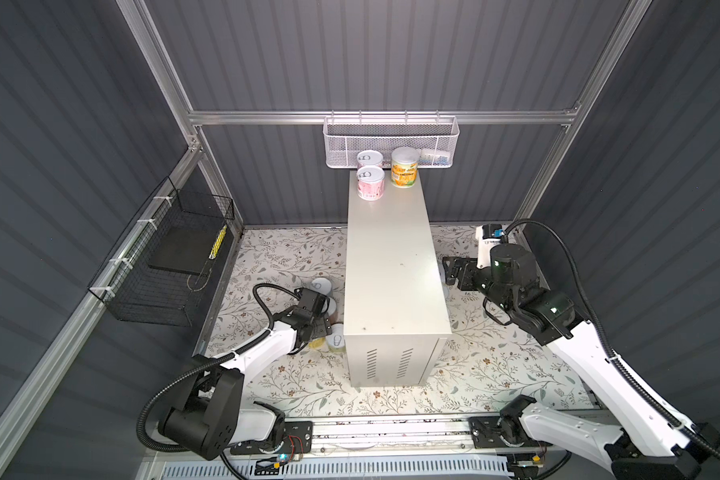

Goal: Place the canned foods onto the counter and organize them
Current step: 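Grasp the yellow-labeled floor can with the left gripper, then lift the yellow can with the left gripper onto the cabinet top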

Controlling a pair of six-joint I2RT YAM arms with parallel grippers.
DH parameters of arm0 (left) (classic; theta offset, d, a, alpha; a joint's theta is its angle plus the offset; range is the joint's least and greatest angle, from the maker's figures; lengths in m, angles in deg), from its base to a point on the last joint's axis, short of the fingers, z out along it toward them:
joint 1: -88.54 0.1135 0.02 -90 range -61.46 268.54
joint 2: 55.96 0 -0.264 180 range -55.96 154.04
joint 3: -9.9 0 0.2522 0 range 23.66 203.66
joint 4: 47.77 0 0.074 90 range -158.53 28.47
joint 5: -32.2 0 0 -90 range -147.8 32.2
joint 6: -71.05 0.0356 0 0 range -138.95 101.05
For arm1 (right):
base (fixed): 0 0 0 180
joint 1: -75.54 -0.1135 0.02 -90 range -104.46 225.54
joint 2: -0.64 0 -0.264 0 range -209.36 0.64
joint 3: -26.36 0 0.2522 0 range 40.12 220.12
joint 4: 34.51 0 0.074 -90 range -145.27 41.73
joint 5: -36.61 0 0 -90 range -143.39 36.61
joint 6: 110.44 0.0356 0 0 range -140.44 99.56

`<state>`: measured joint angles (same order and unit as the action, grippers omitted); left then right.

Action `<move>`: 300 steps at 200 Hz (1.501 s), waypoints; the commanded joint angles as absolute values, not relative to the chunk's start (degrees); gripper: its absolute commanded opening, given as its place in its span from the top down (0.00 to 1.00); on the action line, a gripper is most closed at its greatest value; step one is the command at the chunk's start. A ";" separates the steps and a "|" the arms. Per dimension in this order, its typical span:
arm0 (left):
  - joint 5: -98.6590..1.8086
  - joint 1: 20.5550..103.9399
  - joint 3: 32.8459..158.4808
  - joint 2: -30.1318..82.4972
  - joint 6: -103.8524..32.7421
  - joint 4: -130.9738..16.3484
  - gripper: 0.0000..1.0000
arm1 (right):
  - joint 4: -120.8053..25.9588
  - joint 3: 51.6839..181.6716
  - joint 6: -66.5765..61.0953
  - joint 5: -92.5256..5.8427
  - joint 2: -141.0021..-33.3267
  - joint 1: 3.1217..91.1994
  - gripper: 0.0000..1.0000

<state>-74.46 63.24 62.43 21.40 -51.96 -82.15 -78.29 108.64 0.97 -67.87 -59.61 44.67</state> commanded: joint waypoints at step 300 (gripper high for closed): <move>-61.23 59.06 170.29 48.18 -18.46 -126.12 1.00 | -79.74 108.39 0.01 -65.94 -49.20 47.26 0.05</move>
